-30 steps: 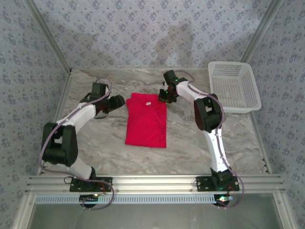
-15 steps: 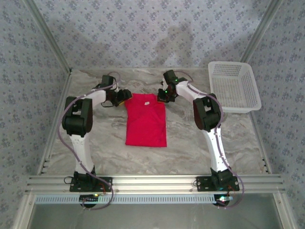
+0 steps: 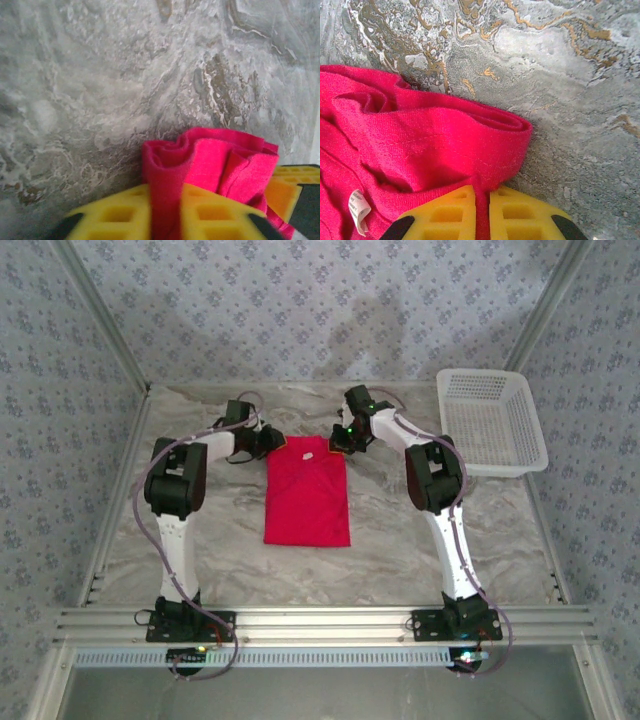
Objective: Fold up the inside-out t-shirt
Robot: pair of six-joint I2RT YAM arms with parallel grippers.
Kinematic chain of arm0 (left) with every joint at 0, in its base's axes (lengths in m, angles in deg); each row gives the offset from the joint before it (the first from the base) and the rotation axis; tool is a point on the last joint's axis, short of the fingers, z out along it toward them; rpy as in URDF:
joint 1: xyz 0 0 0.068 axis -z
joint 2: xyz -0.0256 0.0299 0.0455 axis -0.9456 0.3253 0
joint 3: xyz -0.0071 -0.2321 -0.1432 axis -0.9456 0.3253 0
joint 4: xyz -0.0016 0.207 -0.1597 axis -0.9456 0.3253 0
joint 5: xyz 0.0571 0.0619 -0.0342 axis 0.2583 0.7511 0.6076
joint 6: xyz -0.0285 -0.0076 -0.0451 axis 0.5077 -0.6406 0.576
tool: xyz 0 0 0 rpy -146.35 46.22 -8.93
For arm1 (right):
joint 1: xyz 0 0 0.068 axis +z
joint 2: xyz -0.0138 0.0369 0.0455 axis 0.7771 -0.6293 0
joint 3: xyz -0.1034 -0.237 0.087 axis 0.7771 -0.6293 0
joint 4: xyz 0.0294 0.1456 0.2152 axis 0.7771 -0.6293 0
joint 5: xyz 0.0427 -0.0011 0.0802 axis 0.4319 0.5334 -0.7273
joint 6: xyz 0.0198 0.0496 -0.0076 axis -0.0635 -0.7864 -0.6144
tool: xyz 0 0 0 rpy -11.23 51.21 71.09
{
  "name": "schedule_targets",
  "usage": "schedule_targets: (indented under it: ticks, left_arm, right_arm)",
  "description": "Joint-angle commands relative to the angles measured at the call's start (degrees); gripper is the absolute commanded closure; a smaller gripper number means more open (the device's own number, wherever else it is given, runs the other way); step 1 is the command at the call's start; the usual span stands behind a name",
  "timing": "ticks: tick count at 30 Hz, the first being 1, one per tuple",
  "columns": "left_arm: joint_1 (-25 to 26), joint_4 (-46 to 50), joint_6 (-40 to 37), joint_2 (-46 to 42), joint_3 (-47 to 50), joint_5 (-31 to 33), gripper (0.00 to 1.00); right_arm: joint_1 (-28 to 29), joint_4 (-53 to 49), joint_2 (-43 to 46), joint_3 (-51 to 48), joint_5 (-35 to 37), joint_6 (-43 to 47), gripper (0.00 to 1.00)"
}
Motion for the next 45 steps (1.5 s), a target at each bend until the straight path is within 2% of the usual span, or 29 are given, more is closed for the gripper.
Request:
schedule_targets:
  ticks: [1,11,15,19,24,27,30,33,34,36,38,40,43,45]
  left_arm:
    - [0.41,1.79,0.22,1.13,-0.55,-1.12,1.0]
    - [-0.03,6.61,1.97,-5.03,-8.62,-3.3,1.0]
    - [-0.47,8.65,2.98,-5.73,-14.28,-4.33,1.0]
    - [-1.15,12.27,4.28,-3.25,-26.19,-6.09,1.0]
    - [-1.77,23.33,3.34,2.58,-51.01,-7.03,1.0]
    - [-1.71,30.24,1.53,6.31,-67.34,-7.36,1.0]
    - [-0.66,34.71,-1.21,6.39,-72.8,-8.32,1.0]
    - [2.94,40.24,-8.3,2.34,-65.8,-6.37,1.0]
    - [4.34,39.76,-10.19,-0.4,-59.34,-5.08,1.0]
    - [5.82,31.55,-9.81,-7.72,-41.32,-2.81,1.0]
    - [5.86,18.11,-5.12,-16.02,-18.38,-1.34,1.0]
    - [5.77,8.84,-1.39,-21.59,-2.42,0.22,1.0]
    - [6.34,-0.01,3.68,-26.45,13.35,0.28,1.0]
    - [7.53,-1.88,5.02,-29.29,19.31,1.59,1.0]
  right_arm:
    - [-0.83,-2.49,-2.84,1.04,0.7,1.24,0.99]
    - [-1.78,-2.63,2.88,6.21,-2.95,-0.78,1.0]
    - [-2.47,-2.85,4.21,11.65,-4.22,-3.83,1.0]
    - [-3.67,-5.61,2.34,23.44,-5.59,-5.69,1.0]
    - [-6.01,-6.66,0.26,39.59,-8.16,-9.18,1.0]
    - [-7.25,-3.58,3.54,40.06,-10.16,-10.92,1.0]
    - [-7.13,-3.06,8.98,33.72,-11.07,-9.22,1.0]
    - [-5.85,-0.1,16.6,18.76,-10.71,-5.82,1.0]
    - [-5.26,1.0,19.38,11.47,-10.97,-4.23,1.0]
    - [-4.22,6.79,24.13,-1.65,-11.4,-4.47,1.0]
    - [-3.07,10.35,28.32,-13.77,-11.44,-4.82,1.0]
    - [-1.9,13.79,31.93,-23.9,-11.1,-5.85,1.0]
    - [-0.3,16.87,37.58,-35.73,-9.75,-7.09,1.0]
    - [0.71,17.87,41.81,-41.69,-8.15,-7.48,1.0]
